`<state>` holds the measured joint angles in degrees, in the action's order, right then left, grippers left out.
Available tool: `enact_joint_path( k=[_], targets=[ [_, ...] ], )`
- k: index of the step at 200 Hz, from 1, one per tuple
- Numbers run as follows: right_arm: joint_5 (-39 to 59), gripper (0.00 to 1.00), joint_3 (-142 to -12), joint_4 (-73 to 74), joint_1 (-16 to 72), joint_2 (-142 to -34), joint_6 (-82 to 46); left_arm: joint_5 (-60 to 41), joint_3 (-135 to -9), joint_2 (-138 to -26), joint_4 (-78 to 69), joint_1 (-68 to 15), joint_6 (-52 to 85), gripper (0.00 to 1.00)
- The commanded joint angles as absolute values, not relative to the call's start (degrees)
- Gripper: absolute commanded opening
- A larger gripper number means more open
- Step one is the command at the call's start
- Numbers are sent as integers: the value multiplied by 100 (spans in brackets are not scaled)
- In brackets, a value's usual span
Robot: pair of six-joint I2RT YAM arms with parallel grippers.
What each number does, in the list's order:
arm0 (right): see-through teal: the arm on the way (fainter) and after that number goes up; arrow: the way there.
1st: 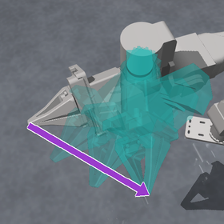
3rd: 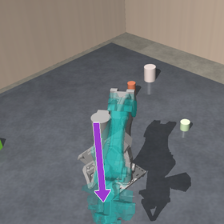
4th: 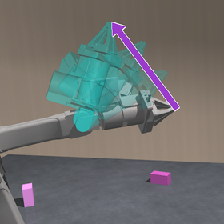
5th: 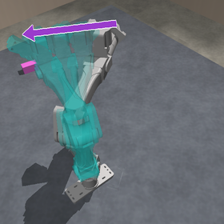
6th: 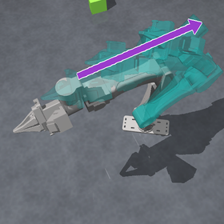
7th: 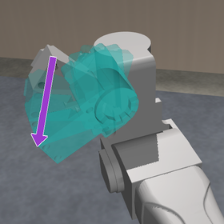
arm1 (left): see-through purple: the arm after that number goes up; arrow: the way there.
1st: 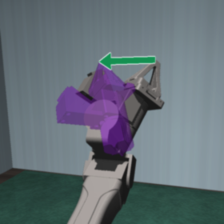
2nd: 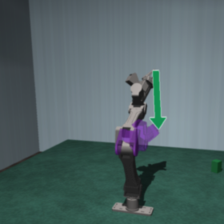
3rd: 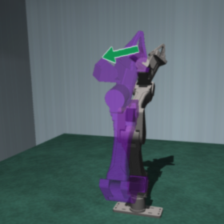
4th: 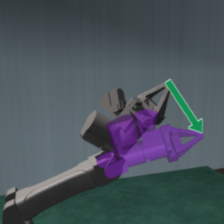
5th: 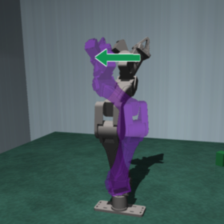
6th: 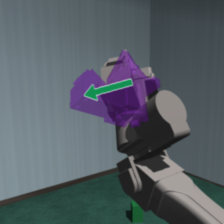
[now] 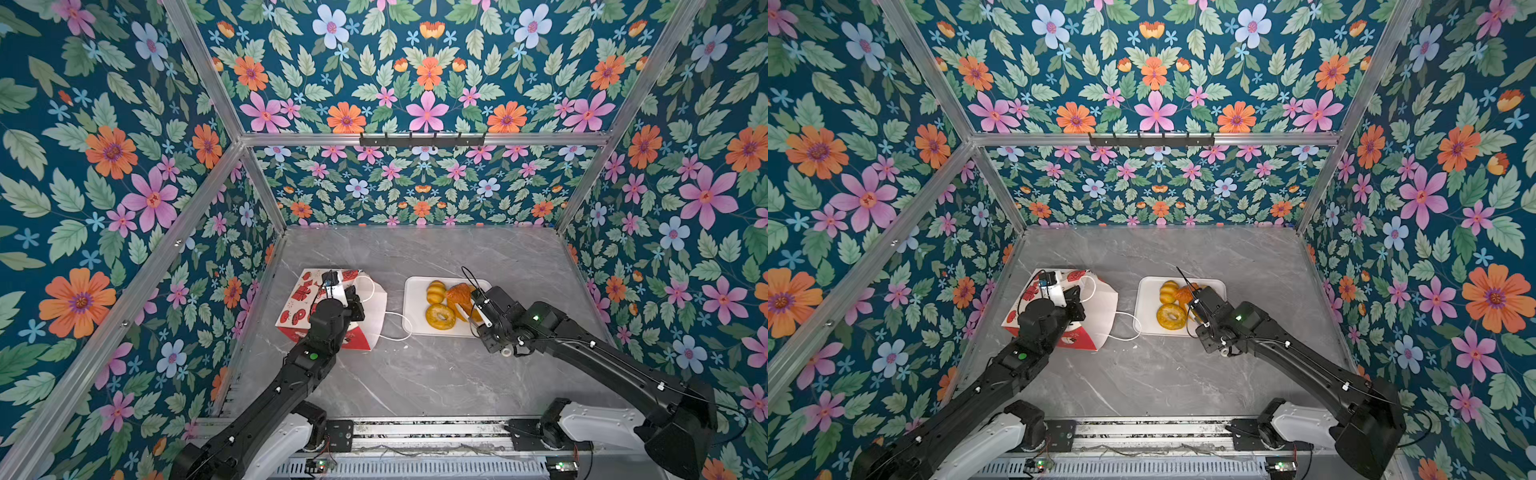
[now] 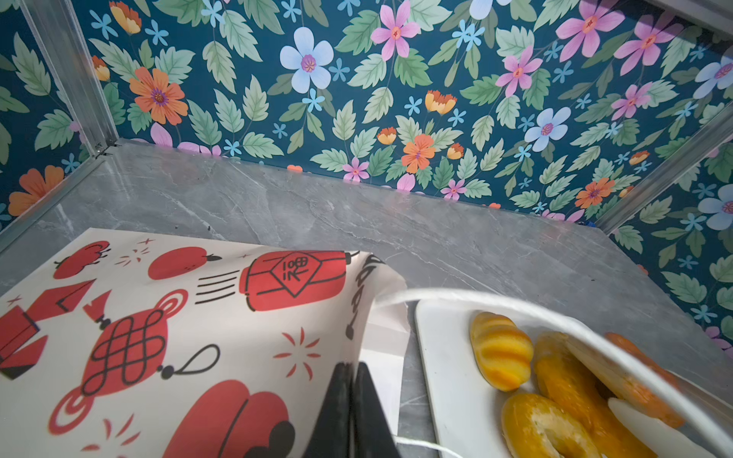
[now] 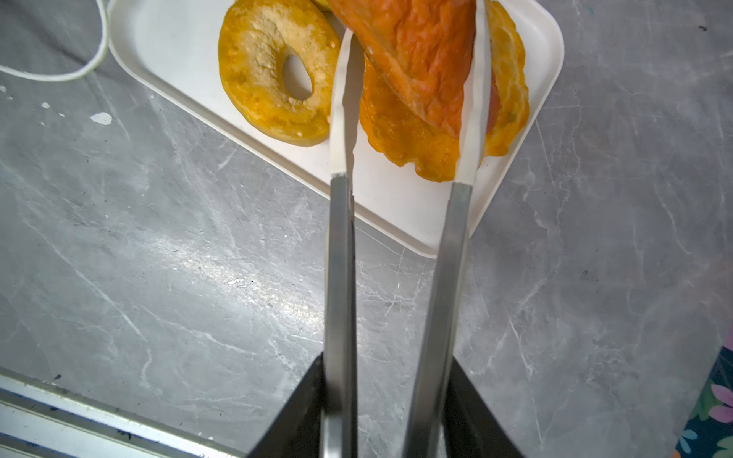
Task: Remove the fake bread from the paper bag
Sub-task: 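Lower the orange bread onto the tray and open the tongs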
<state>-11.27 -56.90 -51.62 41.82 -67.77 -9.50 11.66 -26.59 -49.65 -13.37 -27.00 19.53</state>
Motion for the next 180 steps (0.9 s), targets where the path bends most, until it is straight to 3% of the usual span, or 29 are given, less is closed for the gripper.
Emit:
enact_joint_path(
  k=[1, 180],
  targets=[
    [-923, 44, -5672, -5066, 4187, -6680, -1041, 1152, -2654, -4955, -1494, -2689, 1985, 8],
    [-633, 47, -5326, -4146, 4183, -5847, -1069, 1064, -2661, -4979, -1611, -2694, 2021, 8]
  ],
)
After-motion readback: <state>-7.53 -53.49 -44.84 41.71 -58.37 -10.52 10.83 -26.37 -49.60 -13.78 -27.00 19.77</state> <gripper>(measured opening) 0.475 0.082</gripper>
